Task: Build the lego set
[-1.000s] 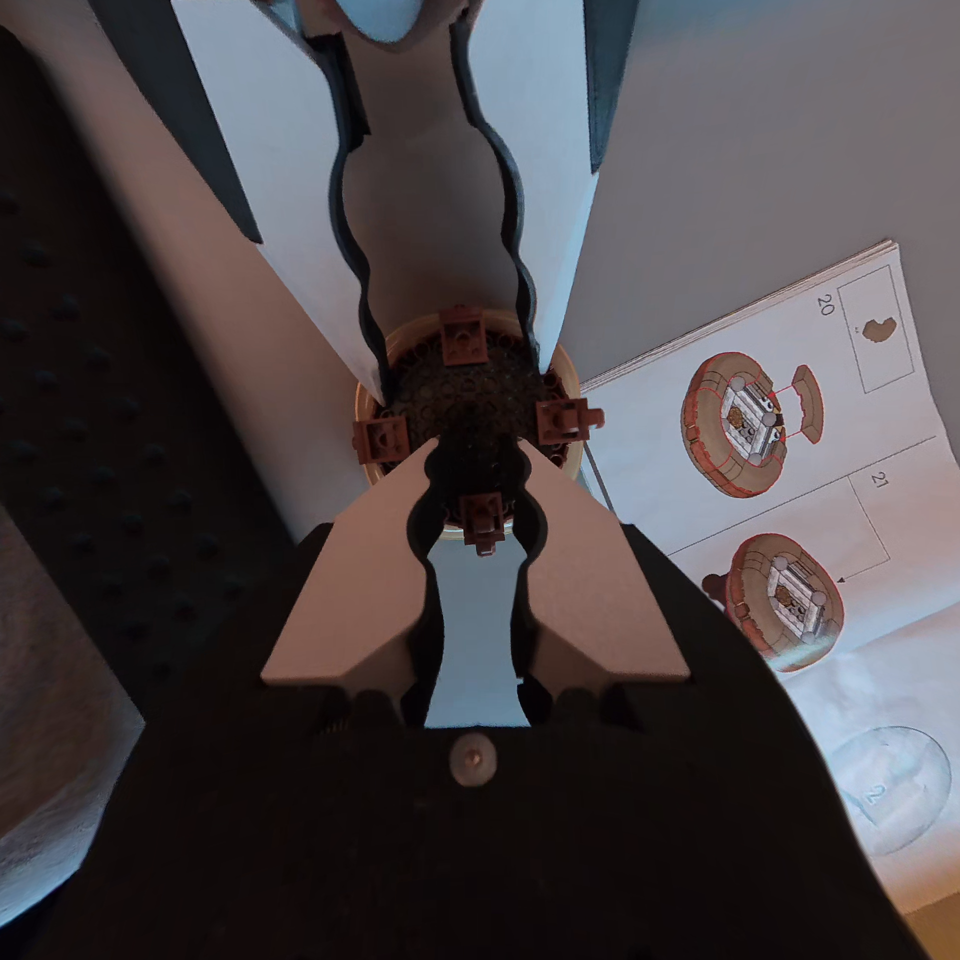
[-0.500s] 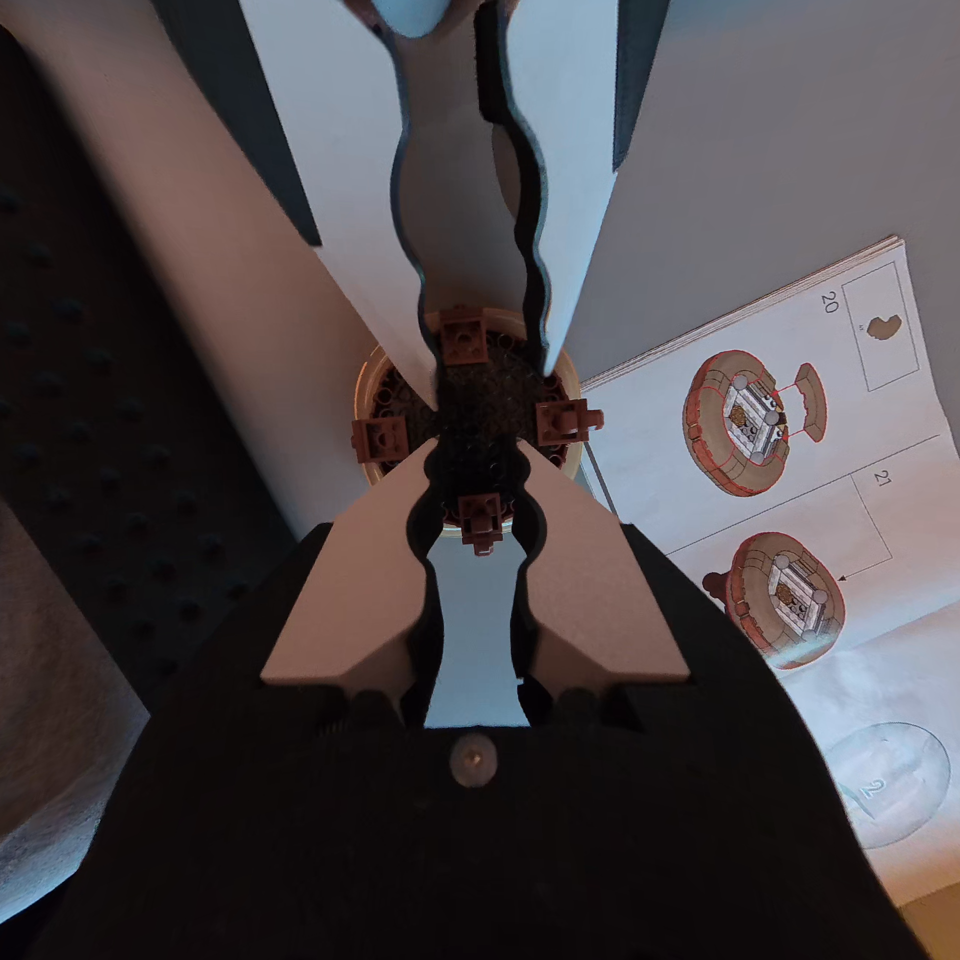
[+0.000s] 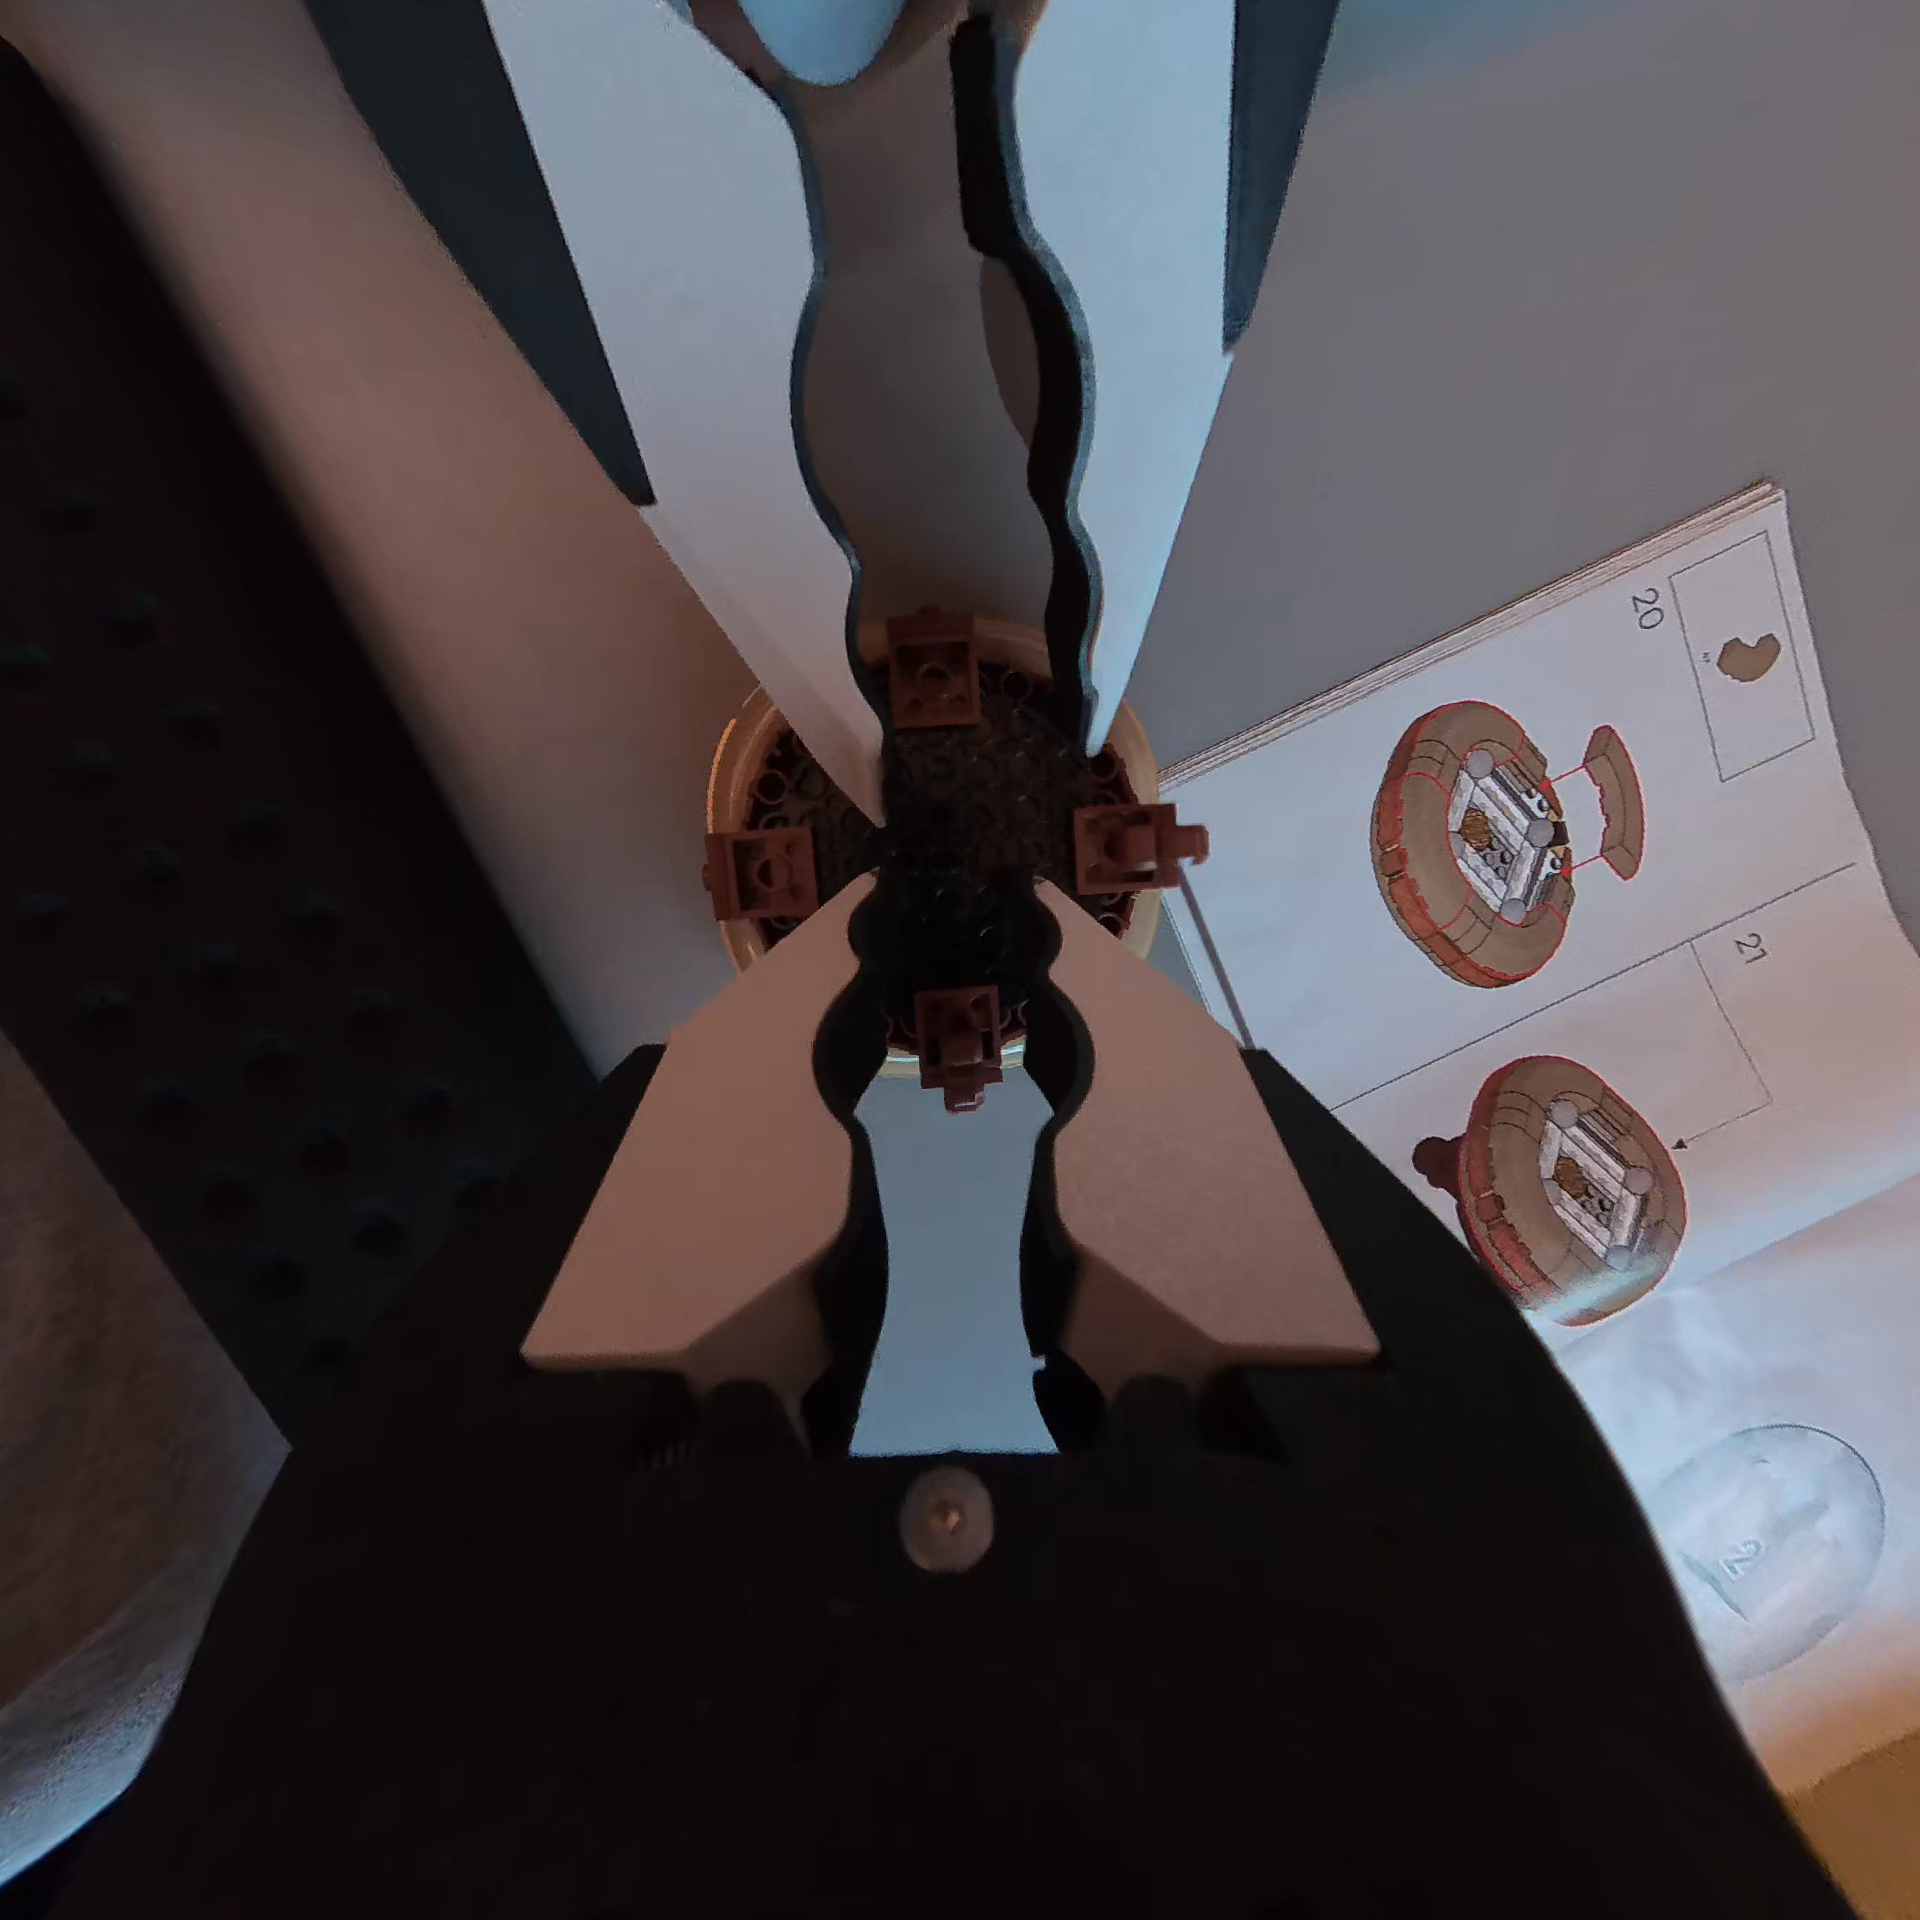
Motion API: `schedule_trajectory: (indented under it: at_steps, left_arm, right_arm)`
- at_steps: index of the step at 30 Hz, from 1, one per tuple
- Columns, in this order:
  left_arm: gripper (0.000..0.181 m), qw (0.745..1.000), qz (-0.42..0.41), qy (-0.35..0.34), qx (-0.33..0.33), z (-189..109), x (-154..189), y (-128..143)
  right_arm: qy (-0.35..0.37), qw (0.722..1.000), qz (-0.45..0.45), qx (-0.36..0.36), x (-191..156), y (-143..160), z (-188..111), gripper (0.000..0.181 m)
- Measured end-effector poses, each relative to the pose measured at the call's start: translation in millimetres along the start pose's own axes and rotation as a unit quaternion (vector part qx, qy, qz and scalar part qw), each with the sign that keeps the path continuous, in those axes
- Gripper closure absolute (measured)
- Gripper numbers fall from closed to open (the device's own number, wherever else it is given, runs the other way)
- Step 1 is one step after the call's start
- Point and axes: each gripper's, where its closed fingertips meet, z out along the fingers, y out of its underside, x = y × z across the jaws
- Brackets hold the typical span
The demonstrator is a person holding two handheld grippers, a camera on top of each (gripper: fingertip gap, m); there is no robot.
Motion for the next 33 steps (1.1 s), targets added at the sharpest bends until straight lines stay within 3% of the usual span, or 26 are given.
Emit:
schedule_trajectory:
  at_steps: [18, 24, 27, 30, 33]
  left_arm:
    - [0.146, 1.000, 0.016, -0.006, 0.003, -1, 1, 0]
    - [0.146, 1.000, 0.008, 0.003, 0.002, -2, 1, 1]
    - [0.146, 1.000, 0.000, 0.010, 0.004, -2, 2, 0]
    - [0.145, 1.000, 0.003, 0.009, -0.011, -2, 2, 0]
    - [0.135, 0.999, 0.019, 0.017, -0.019, -6, 9, -2]
  right_arm:
    - [0.022, 0.998, -0.039, -0.051, -3, -1, 0, 0.164]
    - [-0.001, 1.000, 0.002, 0.003, -2, -3, -1, 0.163]
    - [0.008, 0.999, 0.011, 0.047, 5, -5, -4, 0.153]
    - [-0.033, 0.993, -0.032, 0.106, -8, -10, -9, 0.141]
    - [-0.058, 0.987, -0.090, 0.121, -17, -7, -10, 0.140]
